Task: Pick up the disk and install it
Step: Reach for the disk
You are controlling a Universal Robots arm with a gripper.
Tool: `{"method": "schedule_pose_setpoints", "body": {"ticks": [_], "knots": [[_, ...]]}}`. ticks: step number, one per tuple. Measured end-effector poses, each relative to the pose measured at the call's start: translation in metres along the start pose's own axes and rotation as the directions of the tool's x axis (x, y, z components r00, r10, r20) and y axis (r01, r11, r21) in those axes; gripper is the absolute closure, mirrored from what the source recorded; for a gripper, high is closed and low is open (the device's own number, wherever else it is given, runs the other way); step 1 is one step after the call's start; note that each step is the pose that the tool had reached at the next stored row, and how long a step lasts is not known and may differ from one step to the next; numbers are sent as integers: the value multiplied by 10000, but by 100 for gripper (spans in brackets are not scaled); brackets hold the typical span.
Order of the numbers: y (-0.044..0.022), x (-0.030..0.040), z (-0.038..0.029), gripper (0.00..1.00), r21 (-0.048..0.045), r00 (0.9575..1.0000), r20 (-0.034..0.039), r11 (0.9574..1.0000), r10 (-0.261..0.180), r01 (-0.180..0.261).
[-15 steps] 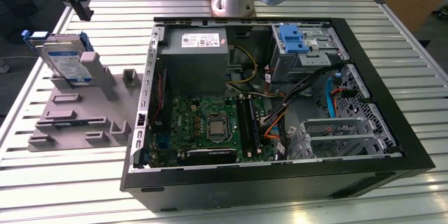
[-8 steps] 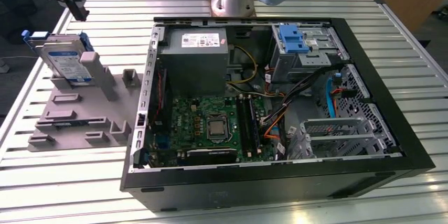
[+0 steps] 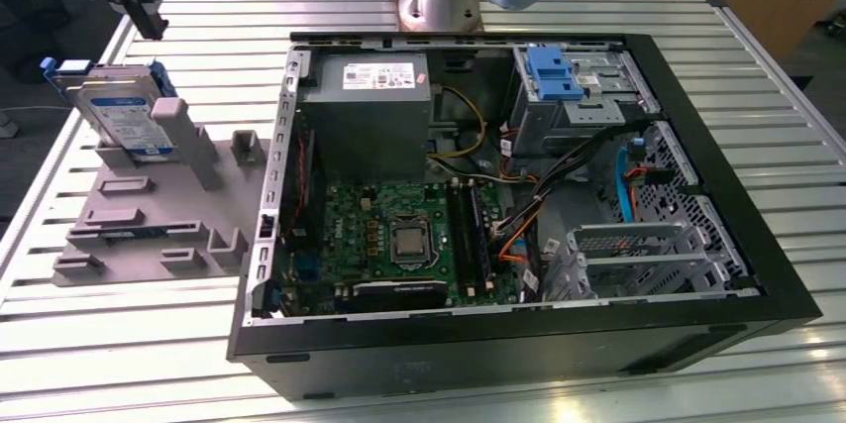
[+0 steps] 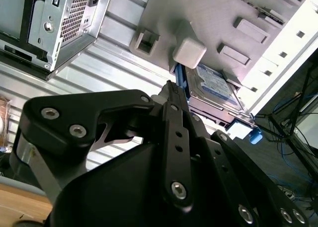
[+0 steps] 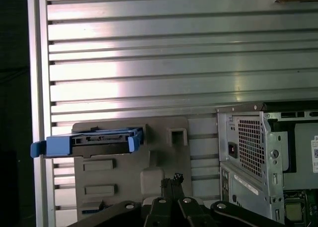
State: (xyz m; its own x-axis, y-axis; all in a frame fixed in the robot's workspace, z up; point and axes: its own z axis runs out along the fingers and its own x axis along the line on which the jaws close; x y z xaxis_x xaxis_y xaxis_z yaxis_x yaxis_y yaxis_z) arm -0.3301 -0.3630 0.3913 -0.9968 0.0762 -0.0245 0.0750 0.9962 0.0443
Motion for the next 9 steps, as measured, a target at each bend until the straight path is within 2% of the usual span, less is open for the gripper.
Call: {"method": "schedule_pose_setpoints", "body": {"ticks": [9], "knots": [[-3,44,-2,89,0,10000,-1,10000,0,0]]}}
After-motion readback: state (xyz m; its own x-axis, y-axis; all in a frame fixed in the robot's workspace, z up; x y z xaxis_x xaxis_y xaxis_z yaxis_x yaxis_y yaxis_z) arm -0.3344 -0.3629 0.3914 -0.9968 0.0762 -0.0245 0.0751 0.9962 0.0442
